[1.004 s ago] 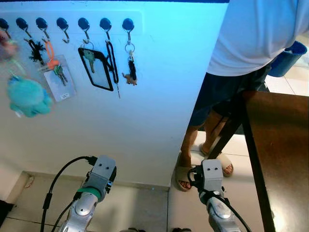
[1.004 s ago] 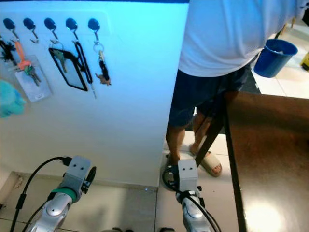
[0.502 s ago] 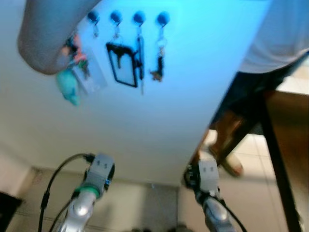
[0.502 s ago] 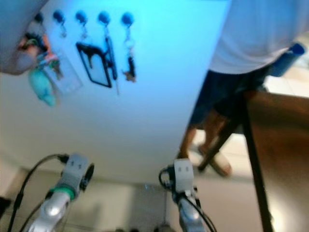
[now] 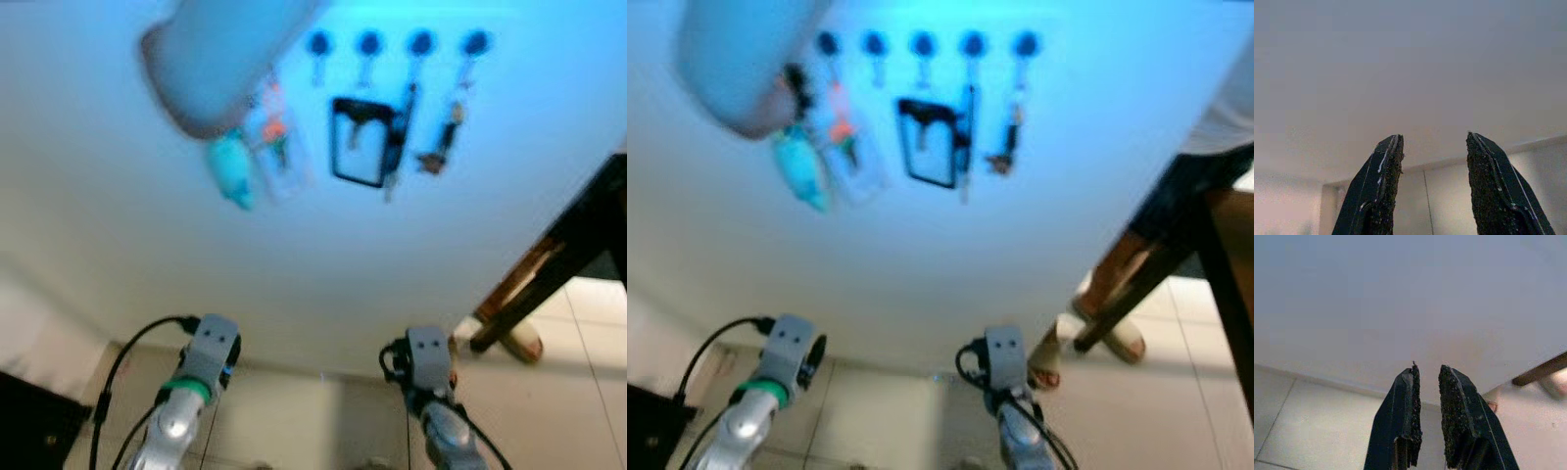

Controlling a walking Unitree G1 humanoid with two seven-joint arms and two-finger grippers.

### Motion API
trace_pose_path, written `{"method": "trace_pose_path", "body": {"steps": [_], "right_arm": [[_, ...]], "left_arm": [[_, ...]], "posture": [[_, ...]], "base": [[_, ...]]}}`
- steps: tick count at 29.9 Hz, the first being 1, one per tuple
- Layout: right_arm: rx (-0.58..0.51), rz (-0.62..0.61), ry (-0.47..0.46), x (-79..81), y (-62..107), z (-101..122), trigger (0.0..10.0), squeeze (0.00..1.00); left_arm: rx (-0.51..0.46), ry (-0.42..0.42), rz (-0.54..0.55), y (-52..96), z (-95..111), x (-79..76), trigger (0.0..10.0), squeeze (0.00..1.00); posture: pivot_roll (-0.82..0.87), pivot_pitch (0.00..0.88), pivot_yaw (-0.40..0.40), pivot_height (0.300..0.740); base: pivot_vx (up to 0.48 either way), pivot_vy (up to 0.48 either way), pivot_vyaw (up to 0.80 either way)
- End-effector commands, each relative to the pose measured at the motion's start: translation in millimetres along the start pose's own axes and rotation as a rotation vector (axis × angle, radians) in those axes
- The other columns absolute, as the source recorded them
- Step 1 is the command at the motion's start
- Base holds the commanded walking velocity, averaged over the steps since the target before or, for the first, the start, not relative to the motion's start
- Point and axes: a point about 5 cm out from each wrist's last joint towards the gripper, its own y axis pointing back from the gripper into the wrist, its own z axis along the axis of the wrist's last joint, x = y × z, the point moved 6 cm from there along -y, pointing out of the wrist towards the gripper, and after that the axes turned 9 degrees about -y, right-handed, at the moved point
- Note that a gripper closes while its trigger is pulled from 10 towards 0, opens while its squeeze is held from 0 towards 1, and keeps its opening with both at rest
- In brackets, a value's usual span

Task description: Hang keys on a hook

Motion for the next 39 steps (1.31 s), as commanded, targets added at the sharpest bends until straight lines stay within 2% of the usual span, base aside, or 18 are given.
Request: {"method": "trace_pose_path", "body": {"steps": [1, 11, 15, 16, 20, 30, 39], "right_arm": [[0.036, 0.015, -0.002, 6.8, 4.0, -11.3, 10.0, 0.0], [0.038, 0.022, 0.002, 9.2, 3.2, -11.0, 10.0, 0.0], [0.039, 0.022, 0.003, 9.3, 3.3, -11.1, 10.0, 0.0], [0.041, 0.022, 0.004, 8.9, 3.7, -12.0, 10.0, 0.0], [0.045, 0.023, 0.006, 9.1, 4.1, -13.2, 10.0, 0.0], [0.048, 0.025, 0.006, 10.2, 3.8, -13.4, 10.0, 0.0], [0.051, 0.026, 0.006, 11.2, 3.6, -14.0, 10.0, 0.0]], "left_arm": [[0.035, -0.007, 0.003, 3.5, -10.5, 1.5, 10.0, 0.0], [0.035, -0.009, 0.002, 3.9, -11.1, 1.7, 10.0, 0.0], [0.031, -0.008, 0.0, 4.0, -10.7, 1.4, 10.0, 0.0], [0.005, -0.031, -0.009, 4.4, -6.7, -0.1, 10.0, 0.0], [-0.025, -0.055, -0.024, 5.3, -2.0, -3.7, 10.0, 0.0], [-0.026, -0.06, -0.029, 6.1, -2.1, -5.5, 10.0, 0.0], [-0.016, -0.04, -0.025, 6.6, -3.7, -5.5, 10.0, 0.0]], "posture": [[0.05, 0.058, 0.113, 0.74], [0.05, 0.056, 0.112, 0.74], [0.05, 0.056, 0.112, 0.74], [0.05, 0.056, 0.112, 0.74], [0.05, 0.057, 0.113, 0.74], [0.06, 0.059, 0.114, 0.74], [0.06, 0.059, 0.114, 0.74]], "base": [[0.0, 0.349, 0.0], [0.0, 0.33, 0.0], [0.0, 0.0, 0.0], [0.0, 0.0, 0.0], [0.0, -0.384, 0.0], [0.0, -0.436, 0.0], [0.0, 0.0, 0.0]]}}
